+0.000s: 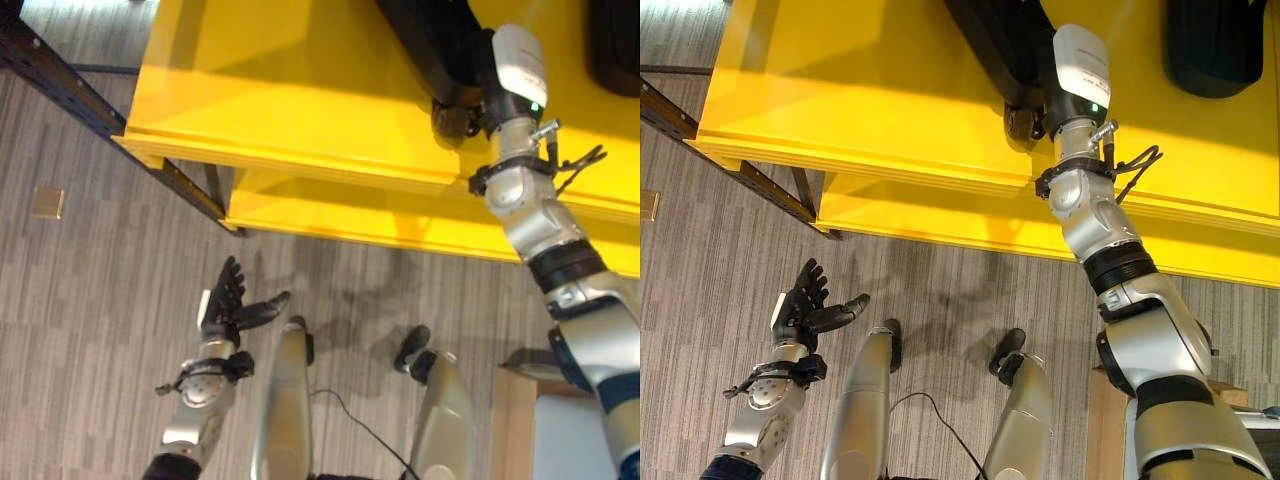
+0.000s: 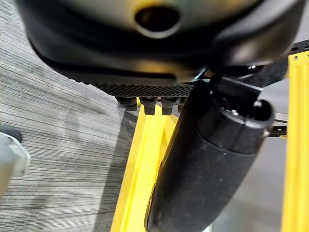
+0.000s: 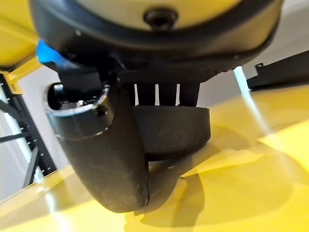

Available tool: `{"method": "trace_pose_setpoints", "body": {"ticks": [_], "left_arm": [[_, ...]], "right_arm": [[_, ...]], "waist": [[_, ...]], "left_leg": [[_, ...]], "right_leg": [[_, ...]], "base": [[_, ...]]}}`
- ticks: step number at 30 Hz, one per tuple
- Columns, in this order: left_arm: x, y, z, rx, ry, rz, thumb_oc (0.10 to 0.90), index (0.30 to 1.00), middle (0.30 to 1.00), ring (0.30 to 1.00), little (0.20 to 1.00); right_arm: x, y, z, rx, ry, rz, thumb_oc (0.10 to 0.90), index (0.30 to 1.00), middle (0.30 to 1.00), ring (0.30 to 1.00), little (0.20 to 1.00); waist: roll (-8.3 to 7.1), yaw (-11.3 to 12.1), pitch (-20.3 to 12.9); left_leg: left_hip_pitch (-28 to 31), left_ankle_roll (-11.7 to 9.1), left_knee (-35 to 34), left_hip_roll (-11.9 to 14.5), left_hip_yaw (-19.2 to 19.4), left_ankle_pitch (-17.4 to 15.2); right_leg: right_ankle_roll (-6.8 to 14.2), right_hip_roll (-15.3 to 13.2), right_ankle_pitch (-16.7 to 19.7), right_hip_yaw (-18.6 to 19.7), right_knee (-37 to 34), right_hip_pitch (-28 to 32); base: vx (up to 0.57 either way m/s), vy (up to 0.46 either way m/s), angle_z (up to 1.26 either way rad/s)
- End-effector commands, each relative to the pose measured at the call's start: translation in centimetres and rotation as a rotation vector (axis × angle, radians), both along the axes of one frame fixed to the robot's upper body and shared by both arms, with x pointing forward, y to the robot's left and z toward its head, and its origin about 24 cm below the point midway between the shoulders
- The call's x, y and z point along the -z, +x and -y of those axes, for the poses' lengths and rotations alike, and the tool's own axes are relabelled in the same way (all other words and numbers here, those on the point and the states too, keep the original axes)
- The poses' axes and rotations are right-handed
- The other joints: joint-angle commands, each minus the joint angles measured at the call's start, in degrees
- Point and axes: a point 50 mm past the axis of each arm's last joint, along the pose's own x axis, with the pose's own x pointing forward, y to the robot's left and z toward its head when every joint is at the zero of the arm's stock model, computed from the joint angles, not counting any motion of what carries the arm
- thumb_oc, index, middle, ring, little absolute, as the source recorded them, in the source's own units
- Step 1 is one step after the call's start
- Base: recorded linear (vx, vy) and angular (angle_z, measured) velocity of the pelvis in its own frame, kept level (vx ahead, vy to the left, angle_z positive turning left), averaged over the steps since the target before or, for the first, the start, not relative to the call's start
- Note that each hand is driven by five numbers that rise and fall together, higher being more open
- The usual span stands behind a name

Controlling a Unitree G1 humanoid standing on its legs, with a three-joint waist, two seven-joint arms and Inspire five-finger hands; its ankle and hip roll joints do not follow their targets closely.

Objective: Move parts from the plastic box to the shelf.

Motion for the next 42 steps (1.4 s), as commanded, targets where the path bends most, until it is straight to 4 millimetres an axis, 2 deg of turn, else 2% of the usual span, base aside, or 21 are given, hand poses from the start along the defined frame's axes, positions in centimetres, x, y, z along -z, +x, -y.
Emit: {"method": "trace_pose_setpoints", "body": {"ticks": [1, 8, 11, 16, 27, 28, 33, 39, 40, 41, 42], "left_arm": [[-3.0, 0.5, 1.1, 0.042, -0.019, 0.178, 0.9, 1.0, 1.0, 1.0, 1.0], [-3.0, 0.6, 1.4, 0.041, -0.024, 0.177, 0.9, 1.0, 1.0, 1.0, 1.0], [-3.1, 0.7, 1.7, 0.038, -0.028, 0.18, 0.9, 1.0, 1.0, 1.0, 1.0], [-3.2, 0.8, 2.0, 0.04, -0.024, 0.185, 0.9, 1.0, 1.0, 1.0, 1.0], [-3.1, 0.7, 1.8, 0.026, -0.016, 0.184, 0.9, 1.0, 1.0, 1.0, 1.0], [-3.1, 0.7, 1.7, 0.023, -0.016, 0.185, 0.9, 1.0, 1.0, 1.0, 1.0], [-3.0, 0.7, 1.7, 0.021, -0.017, 0.184, 0.9, 1.0, 1.0, 1.0, 1.0], [-3.0, 0.6, 1.7, 0.017, -0.015, 0.182, 0.9, 1.0, 1.0, 1.0, 1.0], [-3.0, 0.7, 1.6, 0.015, -0.016, 0.182, 0.9, 1.0, 1.0, 1.0, 1.0], [-3.0, 0.7, 1.6, 0.015, -0.016, 0.182, 0.9, 1.0, 1.0, 1.0, 1.0], [-2.9, 0.6, 1.6, 0.013, -0.016, 0.18, 0.9, 1.0, 1.0, 1.0, 1.0]], "right_arm": [[-2.4, -0.1, 3.3, 0.17, 0.184, 0.105, 0.4, 0.3, 0.3, 0.3, 0.3], [-1.4, 0.0, 2.2, 0.139, 0.281, 0.117, 0.4, 0.3, 0.3, 0.3, 0.3], [-0.2, 0.0, 1.3, 0.121, 0.376, 0.122, 0.4, 0.3, 0.3, 0.3, 0.3], [1.0, 0.0, 0.0, 0.093, 0.42, 0.115, 0.4, 0.3, 0.3, 0.3, 0.3], [2.1, -0.6, -2.5, -0.007, 0.313, 0.093, 0.4, 0.3, 0.3, 0.3, 0.3], [2.4, -0.7, -3.0, -0.024, 0.253, 0.079, 0.4, 0.3, 0.3, 0.3, 0.3], [3.7, -0.8, -3.9, -0.049, 0.228, 0.039, 0.4, 0.3, 0.3, 0.3, 0.3], [3.6, -0.7, -3.9, -0.051, 0.26, 0.041, 0.4, 0.3, 0.3, 0.3, 0.3], [3.5, -0.7, -3.9, -0.056, 0.269, 0.044, 0.492, 0.429, 0.429, 0.429, 0.429], [3.5, -0.7, -3.9, -0.056, 0.269, 0.044, 0.492, 0.429, 0.429, 0.429, 0.429], [3.1, -0.8, -4.0, -0.075, 0.286, 0.06, 0.9, 1.0, 1.0, 1.0, 1.0]], "waist": [[3.31, 0.46, -4.47], [3.66, 0.23, -4.51], [4.0, 0.18, -4.48], [4.33, 0.0, -4.24], [3.91, -0.17, -3.98], [3.7, -0.13, -3.93], [3.5, -0.2, -3.87], [3.44, -0.26, -3.63], [3.49, -0.29, -3.57], [3.48, -0.29, -3.57], [3.54, -0.37, -3.39]], "left_leg": [[-1.92, -0.3, -2.86, -0.11, -0.19, 3.54], [-1.75, -0.32, -3.0, -0.24, -0.22, 3.53], [-1.69, -0.25, -3.29, -0.33, -0.26, 3.52], [-1.83, -0.19, -3.14, -0.46, -0.51, 3.48], [-1.59, -0.07, -3.51, -0.52, -0.44, 3.62], [-1.48, -0.06, -3.61, -0.58, -0.45, 3.61], [-1.28, -0.09, -3.81, -0.52, -0.4, 3.7], [-1.4, -0.13, -3.9, -0.58, -0.46, 3.75], [-1.41, -0.13, -3.94, -0.61, -0.41, 3.79], [-1.41, -0.13, -3.95, -0.61, -0.41, 3.79], [-1.46, -0.09, -4.03, -0.7, -0.32, 3.92]], "right_leg": [[1.07, -0.04, -5.61, 0.66, 5.04, 2.72], [1.15, -0.04, -5.64, 0.41, 4.87, 3.16], [1.22, 0.02, -5.71, 0.42, 4.82, 3.16], [1.26, -0.01, -5.71, 0.27, 4.95, 3.25], [1.51, -0.22, -5.43, 0.41, 4.7, 3.65], [1.51, -0.21, -5.41, 0.46, 4.57, 3.8], [1.56, -0.2, -5.29, 0.33, 4.34, 4.1], [1.58, -0.23, -5.08, 0.52, 4.31, 3.83], [1.6, -0.27, -5.02, 0.53, 4.31, 3.77], [1.61, -0.28, -5.02, 0.53, 4.31, 3.76], [1.67, -0.42, -4.92, 0.62, 4.35, 3.52]], "base": [[0.03, -0.018, 0.08], [0.0, -0.001, 0.01], [0.0, 0.0, 0.0], [0.0, 0.0, 0.0], [0.0, 0.0, 0.0], [0.0, 0.0, 0.0], [0.0, 0.0, 0.0], [0.0, 0.0, 0.0], [0.0, 0.0, 0.0], [0.0, 0.0, 0.0], [0.0, 0.0, 0.0]]}}
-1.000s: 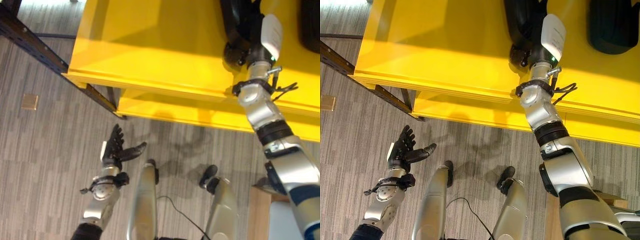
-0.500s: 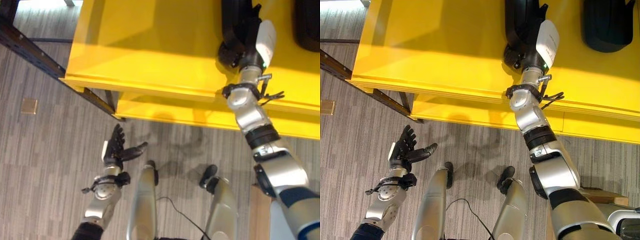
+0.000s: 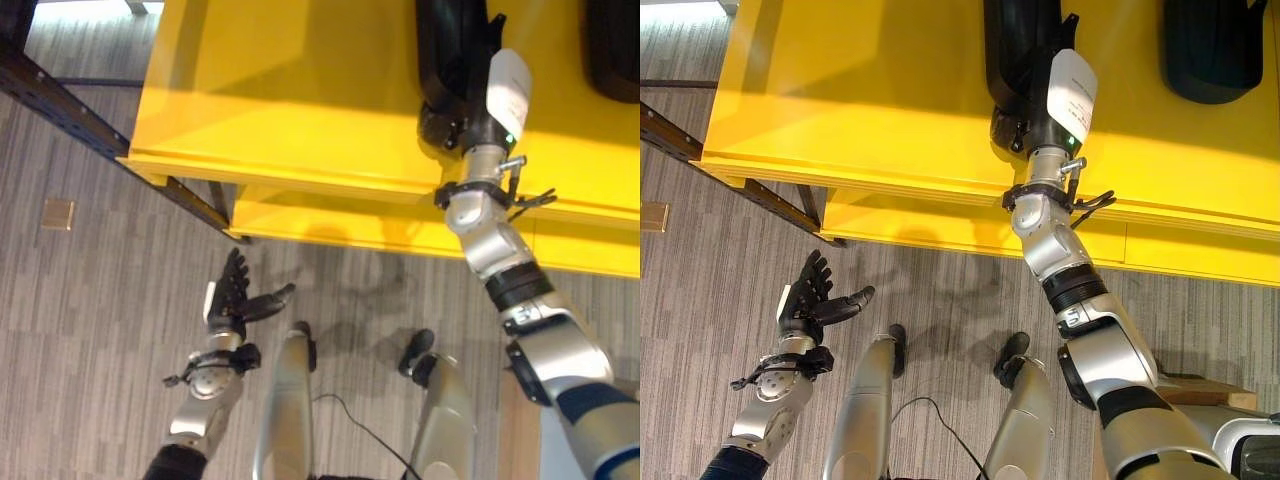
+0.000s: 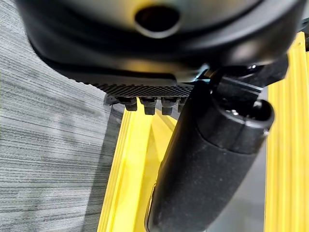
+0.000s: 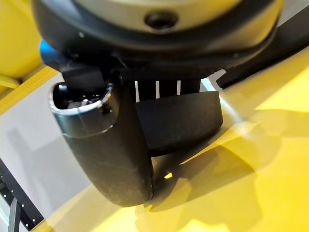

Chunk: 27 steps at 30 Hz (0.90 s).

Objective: Move parts from the plastic box to the shelf.

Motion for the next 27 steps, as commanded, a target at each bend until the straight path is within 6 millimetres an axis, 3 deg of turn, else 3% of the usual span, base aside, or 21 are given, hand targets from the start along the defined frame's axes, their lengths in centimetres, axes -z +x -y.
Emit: {"method": "trace_pose_setpoints", "body": {"ticks": [1, 13, 19, 27], "left_arm": [[-2.4, 0.0, 0.8, 0.024, -0.016, 0.161, 0.9, 1.0, 1.0, 1.0, 1.0], [-2.4, -0.1, 0.5, 0.007, -0.01, 0.156, 0.9, 1.0, 1.0, 1.0, 1.0], [-2.2, -0.4, 0.0, -0.024, -0.008, 0.143, 0.9, 1.0, 1.0, 1.0, 1.0], [-2.1, -0.8, -0.5, -0.052, -0.003, 0.134, 0.9, 1.0, 1.0, 1.0, 1.0]], "right_arm": [[0.9, -0.2, -0.4, -0.061, 0.036, -0.012, 0.9, 1.0, 1.0, 1.0, 1.0], [-1.3, -1.7, -0.4, -0.127, 0.08, 0.109, 0.9, 1.0, 1.0, 1.0, 1.0], [-3.7, -4.1, -0.7, -0.197, 0.086, 0.268, 0.9, 1.0, 1.0, 1.0, 1.0], [-5.0, -6.8, -1.1, -0.271, 0.072, 0.398, 0.9, 1.0, 1.0, 1.0, 1.0]], "waist": [[2.56, 1.04, -3.12], [2.14, 0.51, -2.85], [1.39, -0.18, -2.99], [0.46, -1.07, -3.35]], "left_leg": [[-2.94, 0.55, -2.16, -0.01, -0.58, 3.48], [-3.14, 0.61, -2.28, -0.04, -0.47, 3.48], [-3.18, 0.59, -2.17, 0.39, -0.2, 3.32], [-3.33, 0.57, -2.04, 0.72, -0.1, 3.25]], "right_leg": [[1.74, -0.09, -5.6, 0.97, 6.1, 1.96], [1.82, -0.06, -5.61, 1.09, 6.14, 1.81], [1.75, 0.17, -5.66, 1.53, 6.28, 1.35], [1.71, 0.52, -5.69, 1.93, 6.56, 0.83]], "base": [[0.0, 0.0, 0.0], [0.0, 0.0, 0.0], [0.0, 0.0, 0.0], [0.0, 0.0, 0.0]]}}
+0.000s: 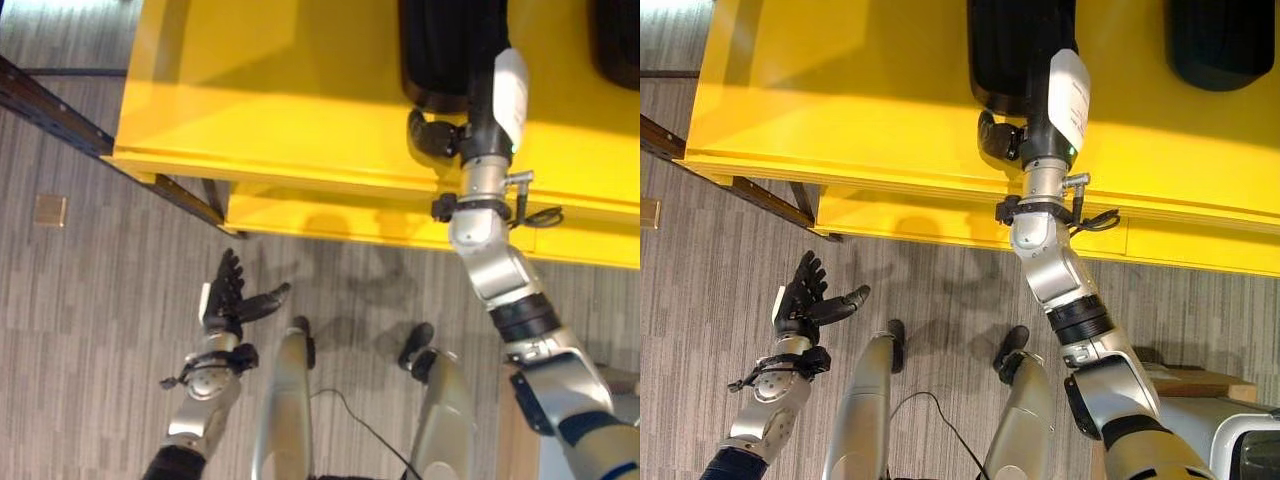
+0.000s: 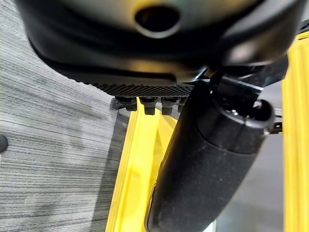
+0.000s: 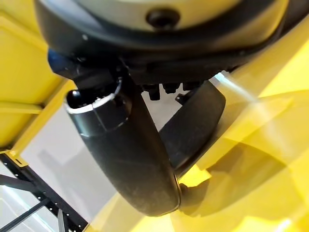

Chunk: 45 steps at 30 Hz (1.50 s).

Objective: Move parts from the plastic box to the shelf.

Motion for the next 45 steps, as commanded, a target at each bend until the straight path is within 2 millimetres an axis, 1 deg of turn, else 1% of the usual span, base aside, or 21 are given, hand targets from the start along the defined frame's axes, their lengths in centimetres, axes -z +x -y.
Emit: {"method": "trace_pose_setpoints", "body": {"ticks": [1, 6, 8, 9, 11, 12, 13, 15, 16, 21, 24, 30, 31, 33, 34, 35, 37, 38, 39, 40, 45], "left_arm": [[-2.1, -0.7, -0.1, -0.017, 0.001, 0.135, 0.9, 1.0, 1.0, 1.0, 1.0], [-2.2, -0.9, -0.3, -0.028, 0.005, 0.139, 0.9, 1.0, 1.0, 1.0, 1.0], [-2.2, -0.9, -0.3, -0.028, 0.005, 0.139, 0.9, 1.0, 1.0, 1.0, 1.0], [-2.4, -1.0, -0.4, -0.033, 0.012, 0.145, 0.9, 1.0, 1.0, 1.0, 1.0], [-2.3, -1.1, -0.5, -0.04, 0.011, 0.141, 0.9, 1.0, 1.0, 1.0, 1.0], [-2.3, -1.1, -0.5, -0.04, 0.011, 0.141, 0.9, 1.0, 1.0, 1.0, 1.0], [-2.3, -1.1, -0.5, -0.042, 0.012, 0.142, 0.9, 1.0, 1.0, 1.0, 1.0], [-2.4, -1.1, -0.5, -0.045, 0.013, 0.144, 0.9, 1.0, 1.0, 1.0, 1.0], [-2.4, -1.1, -0.5, -0.049, 0.018, 0.146, 0.9, 1.0, 1.0, 1.0, 1.0], [-2.2, -1.3, -0.5, -0.048, 0.025, 0.134, 0.9, 1.0, 1.0, 1.0, 1.0], [-2.1, -1.4, -0.5, -0.051, 0.027, 0.129, 0.9, 1.0, 1.0, 1.0, 1.0], [-1.9, -1.6, -0.5, -0.05, 0.024, 0.125, 0.9, 1.0, 1.0, 1.0, 1.0], [-1.9, -1.6, -0.5, -0.048, 0.024, 0.124, 0.9, 1.0, 1.0, 1.0, 1.0], [-1.7, -1.6, -0.5, -0.04, 0.024, 0.119, 0.9, 1.0, 1.0, 1.0, 1.0], [-1.6, -1.6, -0.4, -0.039, 0.019, 0.116, 0.9, 1.0, 1.0, 1.0, 1.0], [-1.6, -1.6, -0.4, -0.039, 0.019, 0.116, 0.9, 1.0, 1.0, 1.0, 1.0], [-1.6, -1.6, -0.4, -0.033, 0.018, 0.116, 0.9, 1.0, 1.0, 1.0, 1.0], [-1.6, -1.5, -0.4, -0.033, 0.018, 0.116, 0.9, 1.0, 1.0, 1.0, 1.0], [-1.5, -1.6, -0.4, -0.029, 0.014, 0.115, 0.9, 1.0, 1.0, 1.0, 1.0], [-1.3, -1.6, -0.3, -0.024, 0.013, 0.111, 0.9, 1.0, 1.0, 1.0, 1.0], [-1.3, -1.5, -0.4, -0.014, 0.012, 0.11, 0.9, 1.0, 1.0, 1.0, 1.0]], "right_arm": [[-5.1, -3.5, 0.0, -0.08, 0.016, 0.317, 0.9, 1.0, 1.0, 1.0, 1.0], [-5.5, -4.8, -0.4, -0.133, 0.028, 0.378, 0.9, 1.0, 1.0, 1.0, 1.0], [-5.4, -4.8, -0.4, -0.133, 0.028, 0.378, 0.9, 1.0, 1.0, 1.0, 1.0], [-6.1, -5.9, -0.5, -0.151, 0.037, 0.441, 0.9, 1.0, 1.0, 1.0, 1.0], [-6.5, -6.7, -0.7, -0.176, 0.053, 0.486, 0.9, 1.0, 1.0, 1.0, 1.0], [-6.4, -6.7, -0.7, -0.176, 0.053, 0.485, 0.9, 1.0, 1.0, 1.0, 1.0], [-6.8, -7.4, -1.0, -0.2, 0.061, 0.525, 0.9, 1.0, 1.0, 1.0, 1.0], [-6.8, -7.8, -1.1, -0.214, 0.07, 0.539, 0.9, 1.0, 1.0, 1.0, 1.0], [-6.9, -8.5, -1.3, -0.242, 0.084, 0.573, 0.9, 1.0, 1.0, 1.0, 1.0], [-6.6, -9.4, -1.1, -0.269, 0.108, 0.604, 0.9, 1.0, 1.0, 1.0, 1.0], [-6.3, -9.5, -1.0, -0.272, 0.126, 0.602, 0.9, 1.0, 1.0, 1.0, 1.0], [-5.4, -8.5, -0.1, -0.23, 0.164, 0.547, 0.9, 1.0, 1.0, 1.0, 1.0], [-5.1, -8.1, 0.0, -0.225, 0.167, 0.522, 0.9, 1.0, 1.0, 1.0, 1.0], [-3.8, -6.3, 0.8, -0.204, 0.228, 0.422, 0.9, 1.0, 1.0, 1.0, 1.0], [-3.2, -5.6, 1.1, -0.178, 0.229, 0.375, 0.9, 1.0, 1.0, 1.0, 1.0], [-3.2, -5.6, 1.1, -0.178, 0.229, 0.375, 0.9, 1.0, 1.0, 1.0, 1.0], [-2.4, -4.6, 1.8, -0.135, 0.247, 0.323, 0.9, 1.0, 1.0, 1.0, 1.0], [-2.4, -4.6, 1.8, -0.135, 0.247, 0.324, 0.9, 1.0, 1.0, 1.0, 1.0], [-1.7, -3.9, 2.4, -0.111, 0.269, 0.282, 0.9, 1.0, 1.0, 1.0, 1.0], [-1.6, -3.6, 2.5, -0.107, 0.278, 0.27, 0.9, 1.0, 1.0, 1.0, 1.0], [-0.8, -2.7, 3.0, -0.076, 0.25, 0.205, 0.9, 1.0, 1.0, 1.0, 1.0]], "waist": [[0.34, 0.07, -3.41], [-0.05, -0.28, -3.62], [-0.06, -0.28, -3.64], [-0.19, -0.49, -3.77], [-0.35, -0.67, -3.86], [-0.36, -0.68, -3.87], [-0.39, -0.83, -3.95], [-0.44, -0.89, -3.99], [-0.47, -1.11, -3.98], [-0.67, -1.61, -4.19], [-0.84, -1.77, -4.31], [-0.87, -2.01, -4.41], [-0.87, -2.02, -4.41], [-0.75, -1.95, -4.44], [-0.68, -1.85, -4.46], [-0.66, -1.84, -4.44], [-0.38, -1.63, -4.37], [-0.36, -1.64, -4.36], [-0.14, -1.47, -4.26], [0.06, -1.37, -4.23], [0.12, -1.19, -3.99]], "left_leg": [[-1.26, 0.5, -2.24, 0.5, -0.02, 3.31], [-1.25, 0.39, -2.33, 0.8, 0.07, 3.41], [-1.25, 0.39, -2.35, 0.79, 0.06, 3.42], [-1.21, 0.33, -2.39, 0.87, 0.06, 3.43], [-1.16, 0.31, -2.36, 0.96, 0.14, 3.41], [-1.15, 0.31, -2.37, 0.95, 0.13, 3.42], [-1.12, 0.27, -2.35, 1.01, 0.09, 3.42], [-1.11, 0.26, -2.32, 1.01, 0.09, 3.4], [-1.11, 0.25, -2.37, 1.07, 0.14, 3.45], [-0.81, 0.2, -2.79, 1.16, 0.23, 3.55], [-0.8, 0.16, -2.82, 1.3, 0.21, 3.58], [-0.56, 0.0, -3.16, 1.43, 0.27, 3.77], [-0.5, -0.05, -3.21, 1.45, 0.29, 3.78], [-0.29, -0.16, -3.33, 1.63, 0.22, 3.93], [-0.21, -0.2, -3.38, 1.62, 0.2, 3.95], [-0.2, -0.2, -3.39, 1.63, 0.21, 3.94], [-0.12, -0.29, -3.36, 1.68, 0.17, 3.94], [-0.13, -0.29, -3.35, 1.68, 0.17, 3.93], [-0.09, -0.35, -3.38, 1.68, 0.11, 4.0], [0.03, -0.39, -3.52, 1.68, 0.16, 4.05], [0.06, -0.41, -3.32, 1.63, 0.01, 4.08]], "right_leg": [[1.58, 0.24, -5.68, 1.99, 6.11, 2.77], [1.61, 0.41, -5.56, 2.03, 5.98, 2.72], [1.61, 0.41, -5.55, 2.02, 5.97, 2.72], [1.68, 0.54, -5.47, 2.15, 5.9, 2.58], [1.64, 0.55, -5.53, 2.16, 5.84, 2.67], [1.64, 0.55, -5.53, 2.15, 5.83, 2.69], [1.6, 0.65, -5.58, 2.22, 5.78, 2.77], [1.57, 0.72, -5.56, 2.27, 5.79, 2.75], [1.54, 0.8, -5.54, 2.32, 5.77, 2.76], [1.6, 0.98, -5.4, 2.58, 5.64, 2.66], [1.64, 1.05, -5.36, 2.59, 5.59, 2.58], [1.66, 1.15, -5.26, 2.69, 5.44, 2.54], [1.66, 1.19, -5.26, 2.71, 5.39, 2.57], [1.68, 1.22, -5.24, 2.82, 5.36, 2.68], [1.66, 1.25, -5.27, 2.88, 5.36, 2.7], [1.66, 1.26, -5.26, 2.88, 5.35, 2.7], [1.68, 1.24, -5.32, 2.79, 5.47, 2.84], [1.68, 1.24, -5.33, 2.78, 5.48, 2.84], [1.75, 1.16, -5.29, 2.62, 5.49, 2.99], [1.75, 1.23, -5.32, 2.5, 5.41, 3.06], [1.81, 1.08, -5.35, 2.42, 5.56, 3.21]], "base": [[0.0, 0.0, 0.0], [0.0, 0.0, 0.0], [0.0, 0.0, 0.0], [0.0, 0.0, 0.0], [0.0, -0.002, -0.02], [0.0, -0.005, -0.05], [0.0, -0.003, -0.05], [0.0, -0.003, -0.02], [0.0, 0.0, 0.0], [0.0, 0.0, 0.0], [0.0, 0.0, 0.0], [0.0, 0.0, 0.0], [0.0, 0.0, 0.0], [0.0, 0.0, 0.0], [0.0, 0.0, 0.0], [0.0, 0.0, 0.0], [0.0, 0.0, 0.0], [0.0, 0.0, 0.0], [0.0, 0.0, 0.0], [0.0, 0.0, 0.0], [0.0, 0.0, 0.0]]}}
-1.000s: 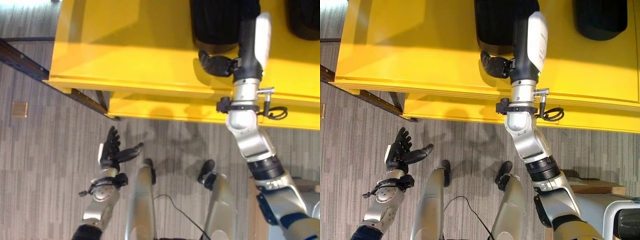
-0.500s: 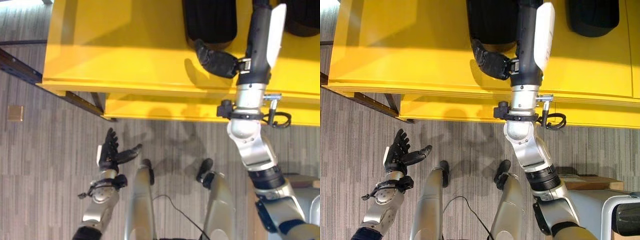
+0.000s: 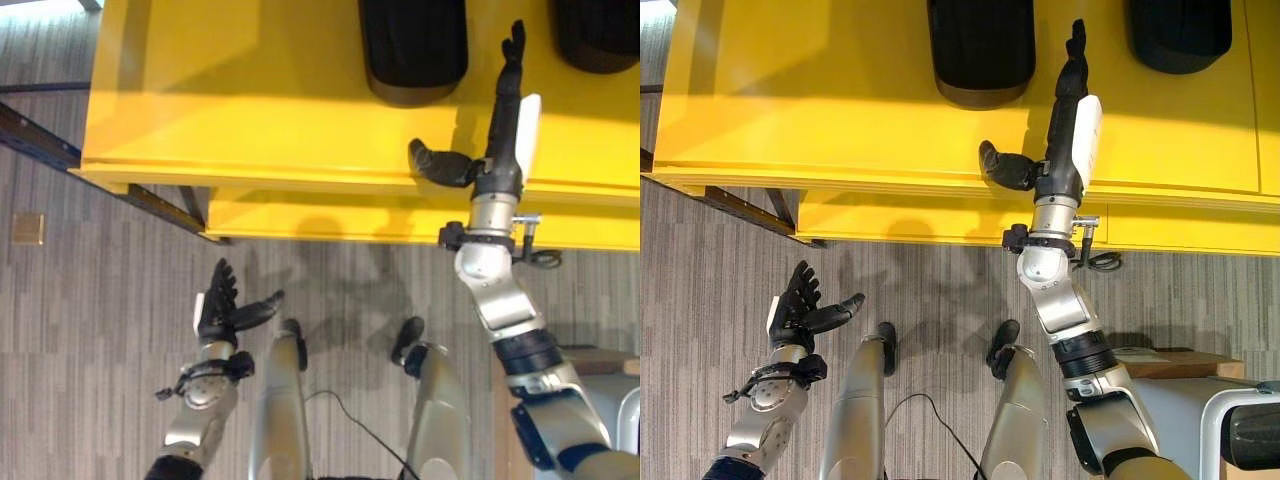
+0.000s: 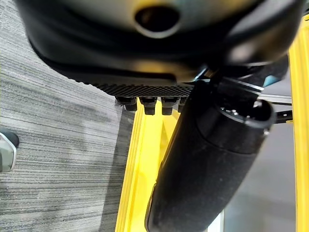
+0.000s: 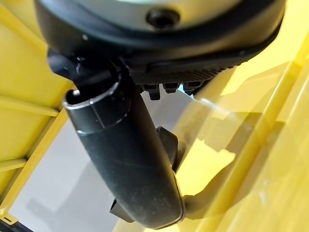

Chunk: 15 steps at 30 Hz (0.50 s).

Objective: Move parts from the plastic box to the shelf.

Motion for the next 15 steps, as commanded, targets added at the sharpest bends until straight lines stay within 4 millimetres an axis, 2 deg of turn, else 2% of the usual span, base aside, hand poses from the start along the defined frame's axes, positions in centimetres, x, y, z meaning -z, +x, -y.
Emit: {"method": "trace_pose_setpoints", "body": {"ticks": [1, 8, 15], "left_arm": [[-2.1, -0.5, 0.2, 0.027, 0.012, 0.144, 0.9, 1.0, 1.0, 1.0, 1.0], [-2.0, -0.4, 0.2, 0.039, 0.014, 0.135, 0.9, 1.0, 1.0, 1.0, 1.0], [-1.9, -0.3, 0.0, 0.039, 0.016, 0.134, 0.9, 1.0, 1.0, 1.0, 1.0]], "right_arm": [[-4.2, -0.7, 1.5, 0.025, 0.047, 0.192, 0.9, 1.0, 1.0, 1.0, 1.0], [-3.6, 0.2, 2.5, 0.052, 0.043, 0.134, 0.9, 1.0, 1.0, 1.0, 1.0], [-4.2, 0.0, 3.8, 0.111, -0.003, 0.149, 0.9, 1.0, 1.0, 1.0, 1.0]], "waist": [[0.69, 0.85, -3.96], [1.09, 1.07, -3.87], [0.99, 0.98, -3.9]], "left_leg": [[-0.28, -0.78, -3.41, -0.02, -0.23, 4.39], [-0.01, -0.84, -3.43, -0.09, -0.32, 4.32], [0.15, -0.85, -3.52, -0.1, -0.17, 4.31]], "right_leg": [[2.32, -0.66, -5.61, 1.96, 5.98, 3.43], [2.4, -0.76, -5.83, 1.94, 6.35, 3.68], [2.4, -0.72, -5.79, 2.04, 6.38, 3.7]], "base": [[0.0, 0.0, 0.0], [0.0, 0.0, 0.0], [0.0, 0.0, 0.0]]}}
